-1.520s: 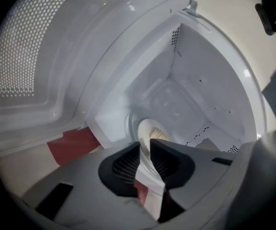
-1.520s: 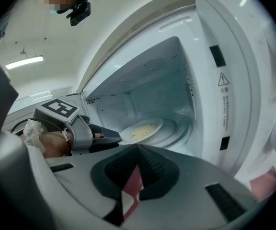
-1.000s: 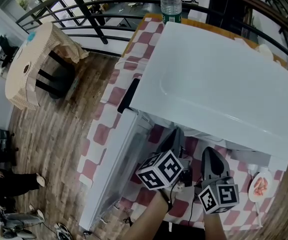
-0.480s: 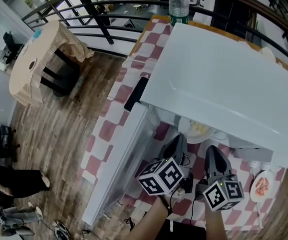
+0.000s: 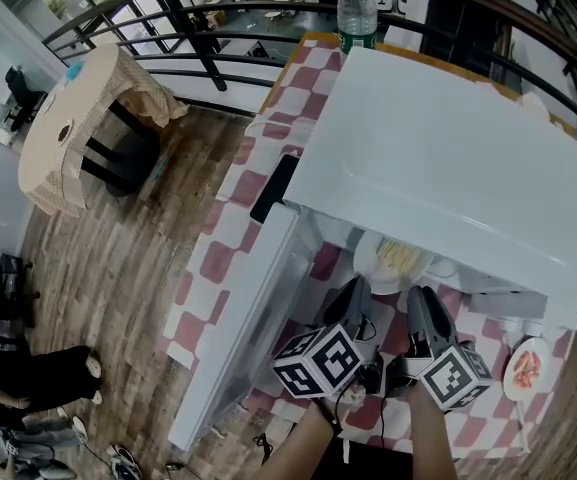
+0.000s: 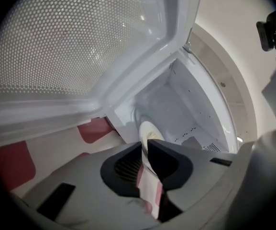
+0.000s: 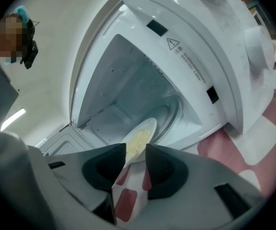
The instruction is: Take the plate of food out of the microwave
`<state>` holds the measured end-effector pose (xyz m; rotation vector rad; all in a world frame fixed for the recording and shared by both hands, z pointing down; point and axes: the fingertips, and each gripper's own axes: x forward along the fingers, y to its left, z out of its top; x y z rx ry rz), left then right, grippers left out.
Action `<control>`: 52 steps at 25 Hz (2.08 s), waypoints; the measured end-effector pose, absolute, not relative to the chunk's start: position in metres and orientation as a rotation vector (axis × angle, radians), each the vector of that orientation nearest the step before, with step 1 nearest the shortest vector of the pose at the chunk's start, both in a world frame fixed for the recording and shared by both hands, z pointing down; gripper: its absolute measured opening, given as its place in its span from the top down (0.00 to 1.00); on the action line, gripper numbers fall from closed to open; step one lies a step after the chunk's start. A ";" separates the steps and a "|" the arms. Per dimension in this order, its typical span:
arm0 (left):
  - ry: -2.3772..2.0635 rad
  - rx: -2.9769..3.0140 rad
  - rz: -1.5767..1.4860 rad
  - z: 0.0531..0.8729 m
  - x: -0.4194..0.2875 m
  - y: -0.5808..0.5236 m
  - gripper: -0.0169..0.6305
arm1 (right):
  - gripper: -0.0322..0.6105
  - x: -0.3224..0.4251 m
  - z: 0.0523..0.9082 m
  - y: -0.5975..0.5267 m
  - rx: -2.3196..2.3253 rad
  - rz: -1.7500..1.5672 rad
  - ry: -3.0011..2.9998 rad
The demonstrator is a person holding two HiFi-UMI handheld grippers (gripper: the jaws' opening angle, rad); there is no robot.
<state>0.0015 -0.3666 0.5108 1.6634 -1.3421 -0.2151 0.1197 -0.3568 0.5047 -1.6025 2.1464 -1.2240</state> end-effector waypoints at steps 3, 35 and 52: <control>-1.339 1.667 -0.206 0.512 0.001 -0.363 0.87 | 0.70 0.117 0.509 -0.360 -1.515 -1.303 2.052; -1.319 1.711 -0.124 0.528 -0.003 -0.357 0.86 | 0.93 0.111 0.523 -0.369 -1.338 -1.442 1.851; -1.234 1.808 -0.107 0.510 0.007 -0.341 0.86 | 0.92 0.121 0.504 -0.344 -1.417 -1.354 1.786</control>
